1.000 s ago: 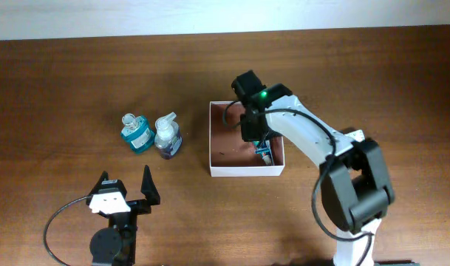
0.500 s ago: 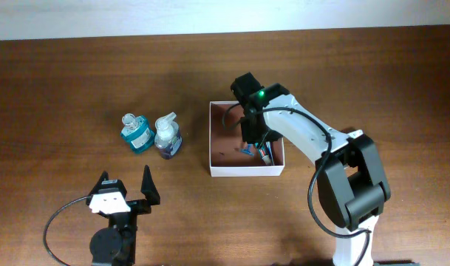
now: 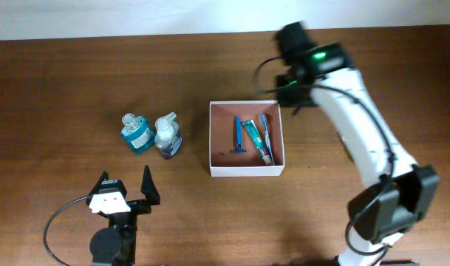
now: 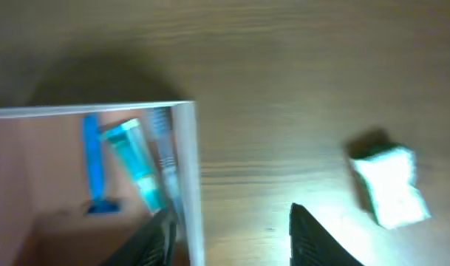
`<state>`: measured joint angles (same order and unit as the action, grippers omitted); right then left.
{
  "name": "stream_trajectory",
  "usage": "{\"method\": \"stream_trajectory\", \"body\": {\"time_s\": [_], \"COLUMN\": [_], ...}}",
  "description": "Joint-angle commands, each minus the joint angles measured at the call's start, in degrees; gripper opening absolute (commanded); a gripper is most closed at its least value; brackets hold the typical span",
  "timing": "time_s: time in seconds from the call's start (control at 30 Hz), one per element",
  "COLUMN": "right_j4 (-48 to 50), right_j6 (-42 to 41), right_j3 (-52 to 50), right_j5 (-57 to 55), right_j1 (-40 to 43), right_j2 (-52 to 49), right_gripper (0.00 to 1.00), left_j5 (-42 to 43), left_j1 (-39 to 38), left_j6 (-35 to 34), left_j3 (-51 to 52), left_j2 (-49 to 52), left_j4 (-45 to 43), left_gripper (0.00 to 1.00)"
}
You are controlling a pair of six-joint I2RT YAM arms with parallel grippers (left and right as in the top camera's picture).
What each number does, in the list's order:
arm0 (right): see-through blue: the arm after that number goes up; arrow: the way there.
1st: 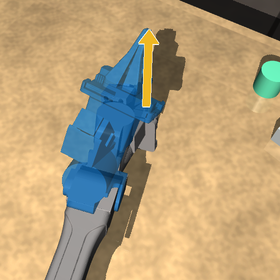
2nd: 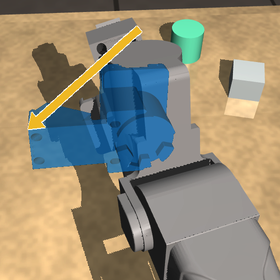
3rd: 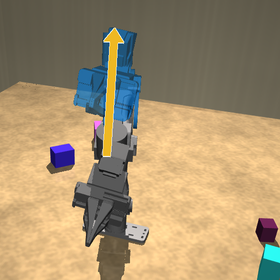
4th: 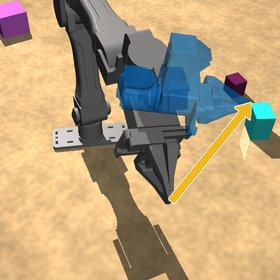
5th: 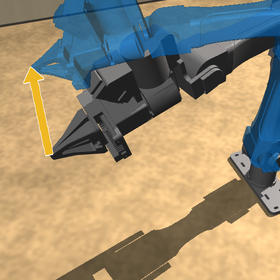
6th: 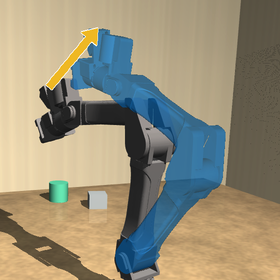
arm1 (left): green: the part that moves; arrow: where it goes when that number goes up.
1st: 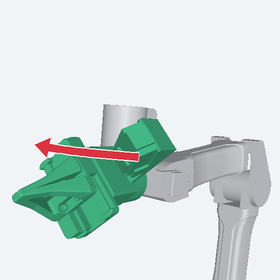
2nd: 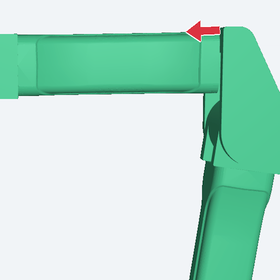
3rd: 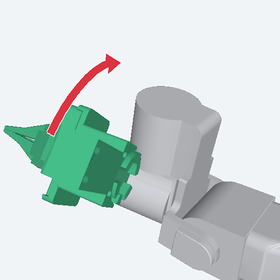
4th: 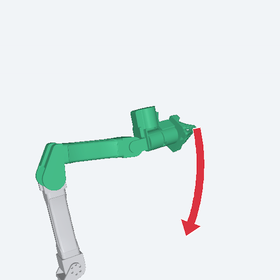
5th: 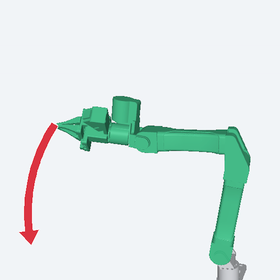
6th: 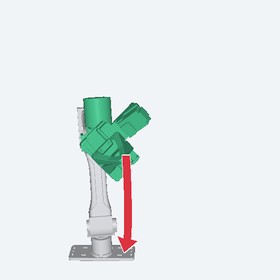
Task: Pack container
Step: 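Move the right gripper right and grasp the Dettol soap packet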
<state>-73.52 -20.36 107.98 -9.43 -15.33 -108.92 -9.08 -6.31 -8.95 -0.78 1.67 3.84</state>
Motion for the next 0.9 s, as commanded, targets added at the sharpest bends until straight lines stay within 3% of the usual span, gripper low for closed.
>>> {"method": "stream_trajectory", "body": {"time_s": [0.0, 0.33, 0.5, 0.57, 0.6, 0.67, 0.8, 0.87], "right_j4": [-1.38, -0.98, 1.29, 2.01, 3.08, 4.37, 7.85, 9.40], "right_j6": [-1.03, -3.28, -13.55, -19.04, -24.70, -30.05, -36.33, -36.33], "right_j3": [-0.22, -7.91, -14.36, -16.79, -19.45, -21.99, -26.77, -28.09], "right_j5": [-1.55, 0.39, 0.85, 0.90, 0.87, 0.85, 0.90, 0.90], "right_j1": [7.02, 22.86, 26.84, 27.71, 28.09, 28.28, 28.26, 28.26], "right_j2": [0.35, -0.20, -0.20, -0.20, -0.20, -0.20, -0.20, -0.20], "right_gripper": [0.49, 0.49, 0.51, 0.59, 0.74, 0.90, 0.91, 0.98], "left_j5": [-0.66, -0.66, -0.66, -0.66, -0.63, -0.66, -0.63, -0.66], "left_j1": [0.07, 0.07, 0.07, 0.07, 0.07, 0.07, 0.07, 0.07], "left_j6": [0.92, 0.92, 0.92, 0.92, 0.92, 0.92, 0.92, 0.92], "left_j3": [0.24, 0.24, 0.24, 0.24, 0.24, 0.24, 0.24, 0.24], "left_j2": [0.09, 0.09, 0.11, 0.09, 0.09, 0.09, 0.09, 0.09], "left_j4": [-0.11, -0.11, -0.11, -0.11, -0.11, -0.11, -0.11, -0.09], "left_gripper": [0.99, 0.99, 0.99, 0.99, 0.99, 0.99, 0.99, 0.99]}}
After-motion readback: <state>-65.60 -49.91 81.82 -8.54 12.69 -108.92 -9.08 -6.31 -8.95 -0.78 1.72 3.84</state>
